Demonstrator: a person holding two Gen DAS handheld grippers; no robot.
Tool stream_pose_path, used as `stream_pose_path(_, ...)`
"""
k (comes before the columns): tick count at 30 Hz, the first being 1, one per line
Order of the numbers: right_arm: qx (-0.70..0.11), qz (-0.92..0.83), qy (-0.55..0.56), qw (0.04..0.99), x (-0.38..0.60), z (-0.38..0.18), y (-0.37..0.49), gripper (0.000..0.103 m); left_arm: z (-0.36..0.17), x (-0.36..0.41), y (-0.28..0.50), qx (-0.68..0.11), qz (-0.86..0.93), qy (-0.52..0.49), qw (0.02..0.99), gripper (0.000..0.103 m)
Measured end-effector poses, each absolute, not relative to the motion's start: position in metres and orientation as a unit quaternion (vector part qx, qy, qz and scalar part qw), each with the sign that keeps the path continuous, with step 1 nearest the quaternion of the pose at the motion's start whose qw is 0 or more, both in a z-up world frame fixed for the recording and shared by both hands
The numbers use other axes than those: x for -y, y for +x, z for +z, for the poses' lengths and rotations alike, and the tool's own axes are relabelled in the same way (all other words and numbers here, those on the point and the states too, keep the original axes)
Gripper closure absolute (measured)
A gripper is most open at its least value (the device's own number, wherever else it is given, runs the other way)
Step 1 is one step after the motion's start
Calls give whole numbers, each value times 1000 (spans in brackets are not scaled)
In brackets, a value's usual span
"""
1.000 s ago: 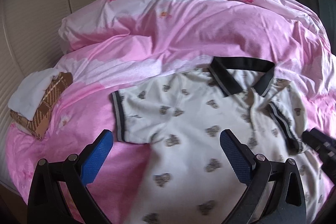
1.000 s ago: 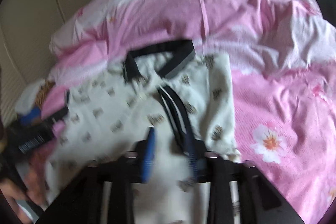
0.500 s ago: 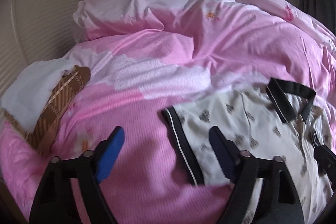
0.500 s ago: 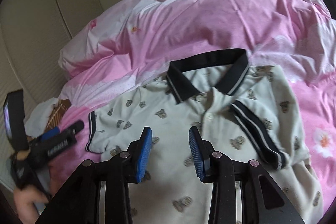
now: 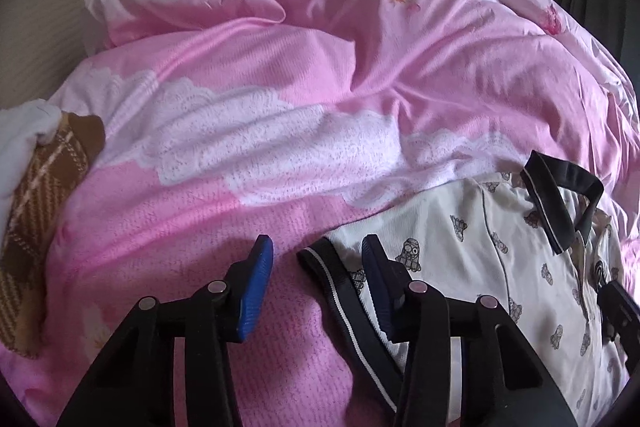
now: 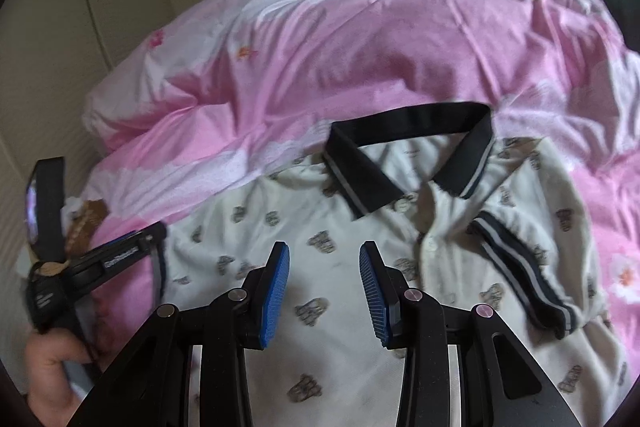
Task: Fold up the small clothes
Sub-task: 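Grasp the other sleeve with the left tool, fold it over the body, release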
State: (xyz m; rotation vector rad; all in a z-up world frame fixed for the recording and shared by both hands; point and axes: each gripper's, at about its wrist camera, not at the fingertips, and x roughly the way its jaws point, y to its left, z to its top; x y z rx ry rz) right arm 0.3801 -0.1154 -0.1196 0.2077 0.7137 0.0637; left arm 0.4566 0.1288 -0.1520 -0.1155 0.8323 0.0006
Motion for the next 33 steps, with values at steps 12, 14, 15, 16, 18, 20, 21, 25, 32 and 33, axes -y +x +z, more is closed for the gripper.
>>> stream_pose_path(12, -347, 12, 100, 932, 117, -122, 376, 65, -170, -134, 463, -414, -40, -97, 904, 76)
stream_pose_path(14, -349, 13, 102, 932, 118, -123, 376, 65, -169, -135, 463, -416, -40, -104, 903, 83)
stream_pose_path(15, -350, 13, 103, 931, 119, -123, 376, 65, -168, -135, 462, -416, -42, -108, 902, 88)
stream_pose_path(16, -351, 13, 104, 931, 120, -124, 375, 65, -167, -135, 461, -417, -43, -110, 901, 90)
stream_pose_path(18, -351, 13, 106, 930, 122, -123, 373, 65, -162, -133, 458, -414, -42, -112, 902, 92)
stream_pose_path(20, -350, 14, 106, 931, 125, -123, 371, 65, -153, -127, 452, -408, -39, -106, 906, 93)
stream_pose_path(21, -350, 15, 108, 930, 127, -122, 370, 65, -149, -124, 450, -405, -37, -102, 908, 93)
stream_pose_path(25, -345, 16, 111, 932, 139, -116, 362, 65, -120, -98, 440, -384, -35, -79, 919, 93)
stream_pose_path(32, -335, 6, 125, 934, 175, -103, 347, 65, -87, -31, 436, -366, -54, -22, 929, 93)
stream_pose_path(33, -334, 3, 129, 933, 182, -102, 344, 65, -86, -17, 436, -368, -63, -16, 928, 93)
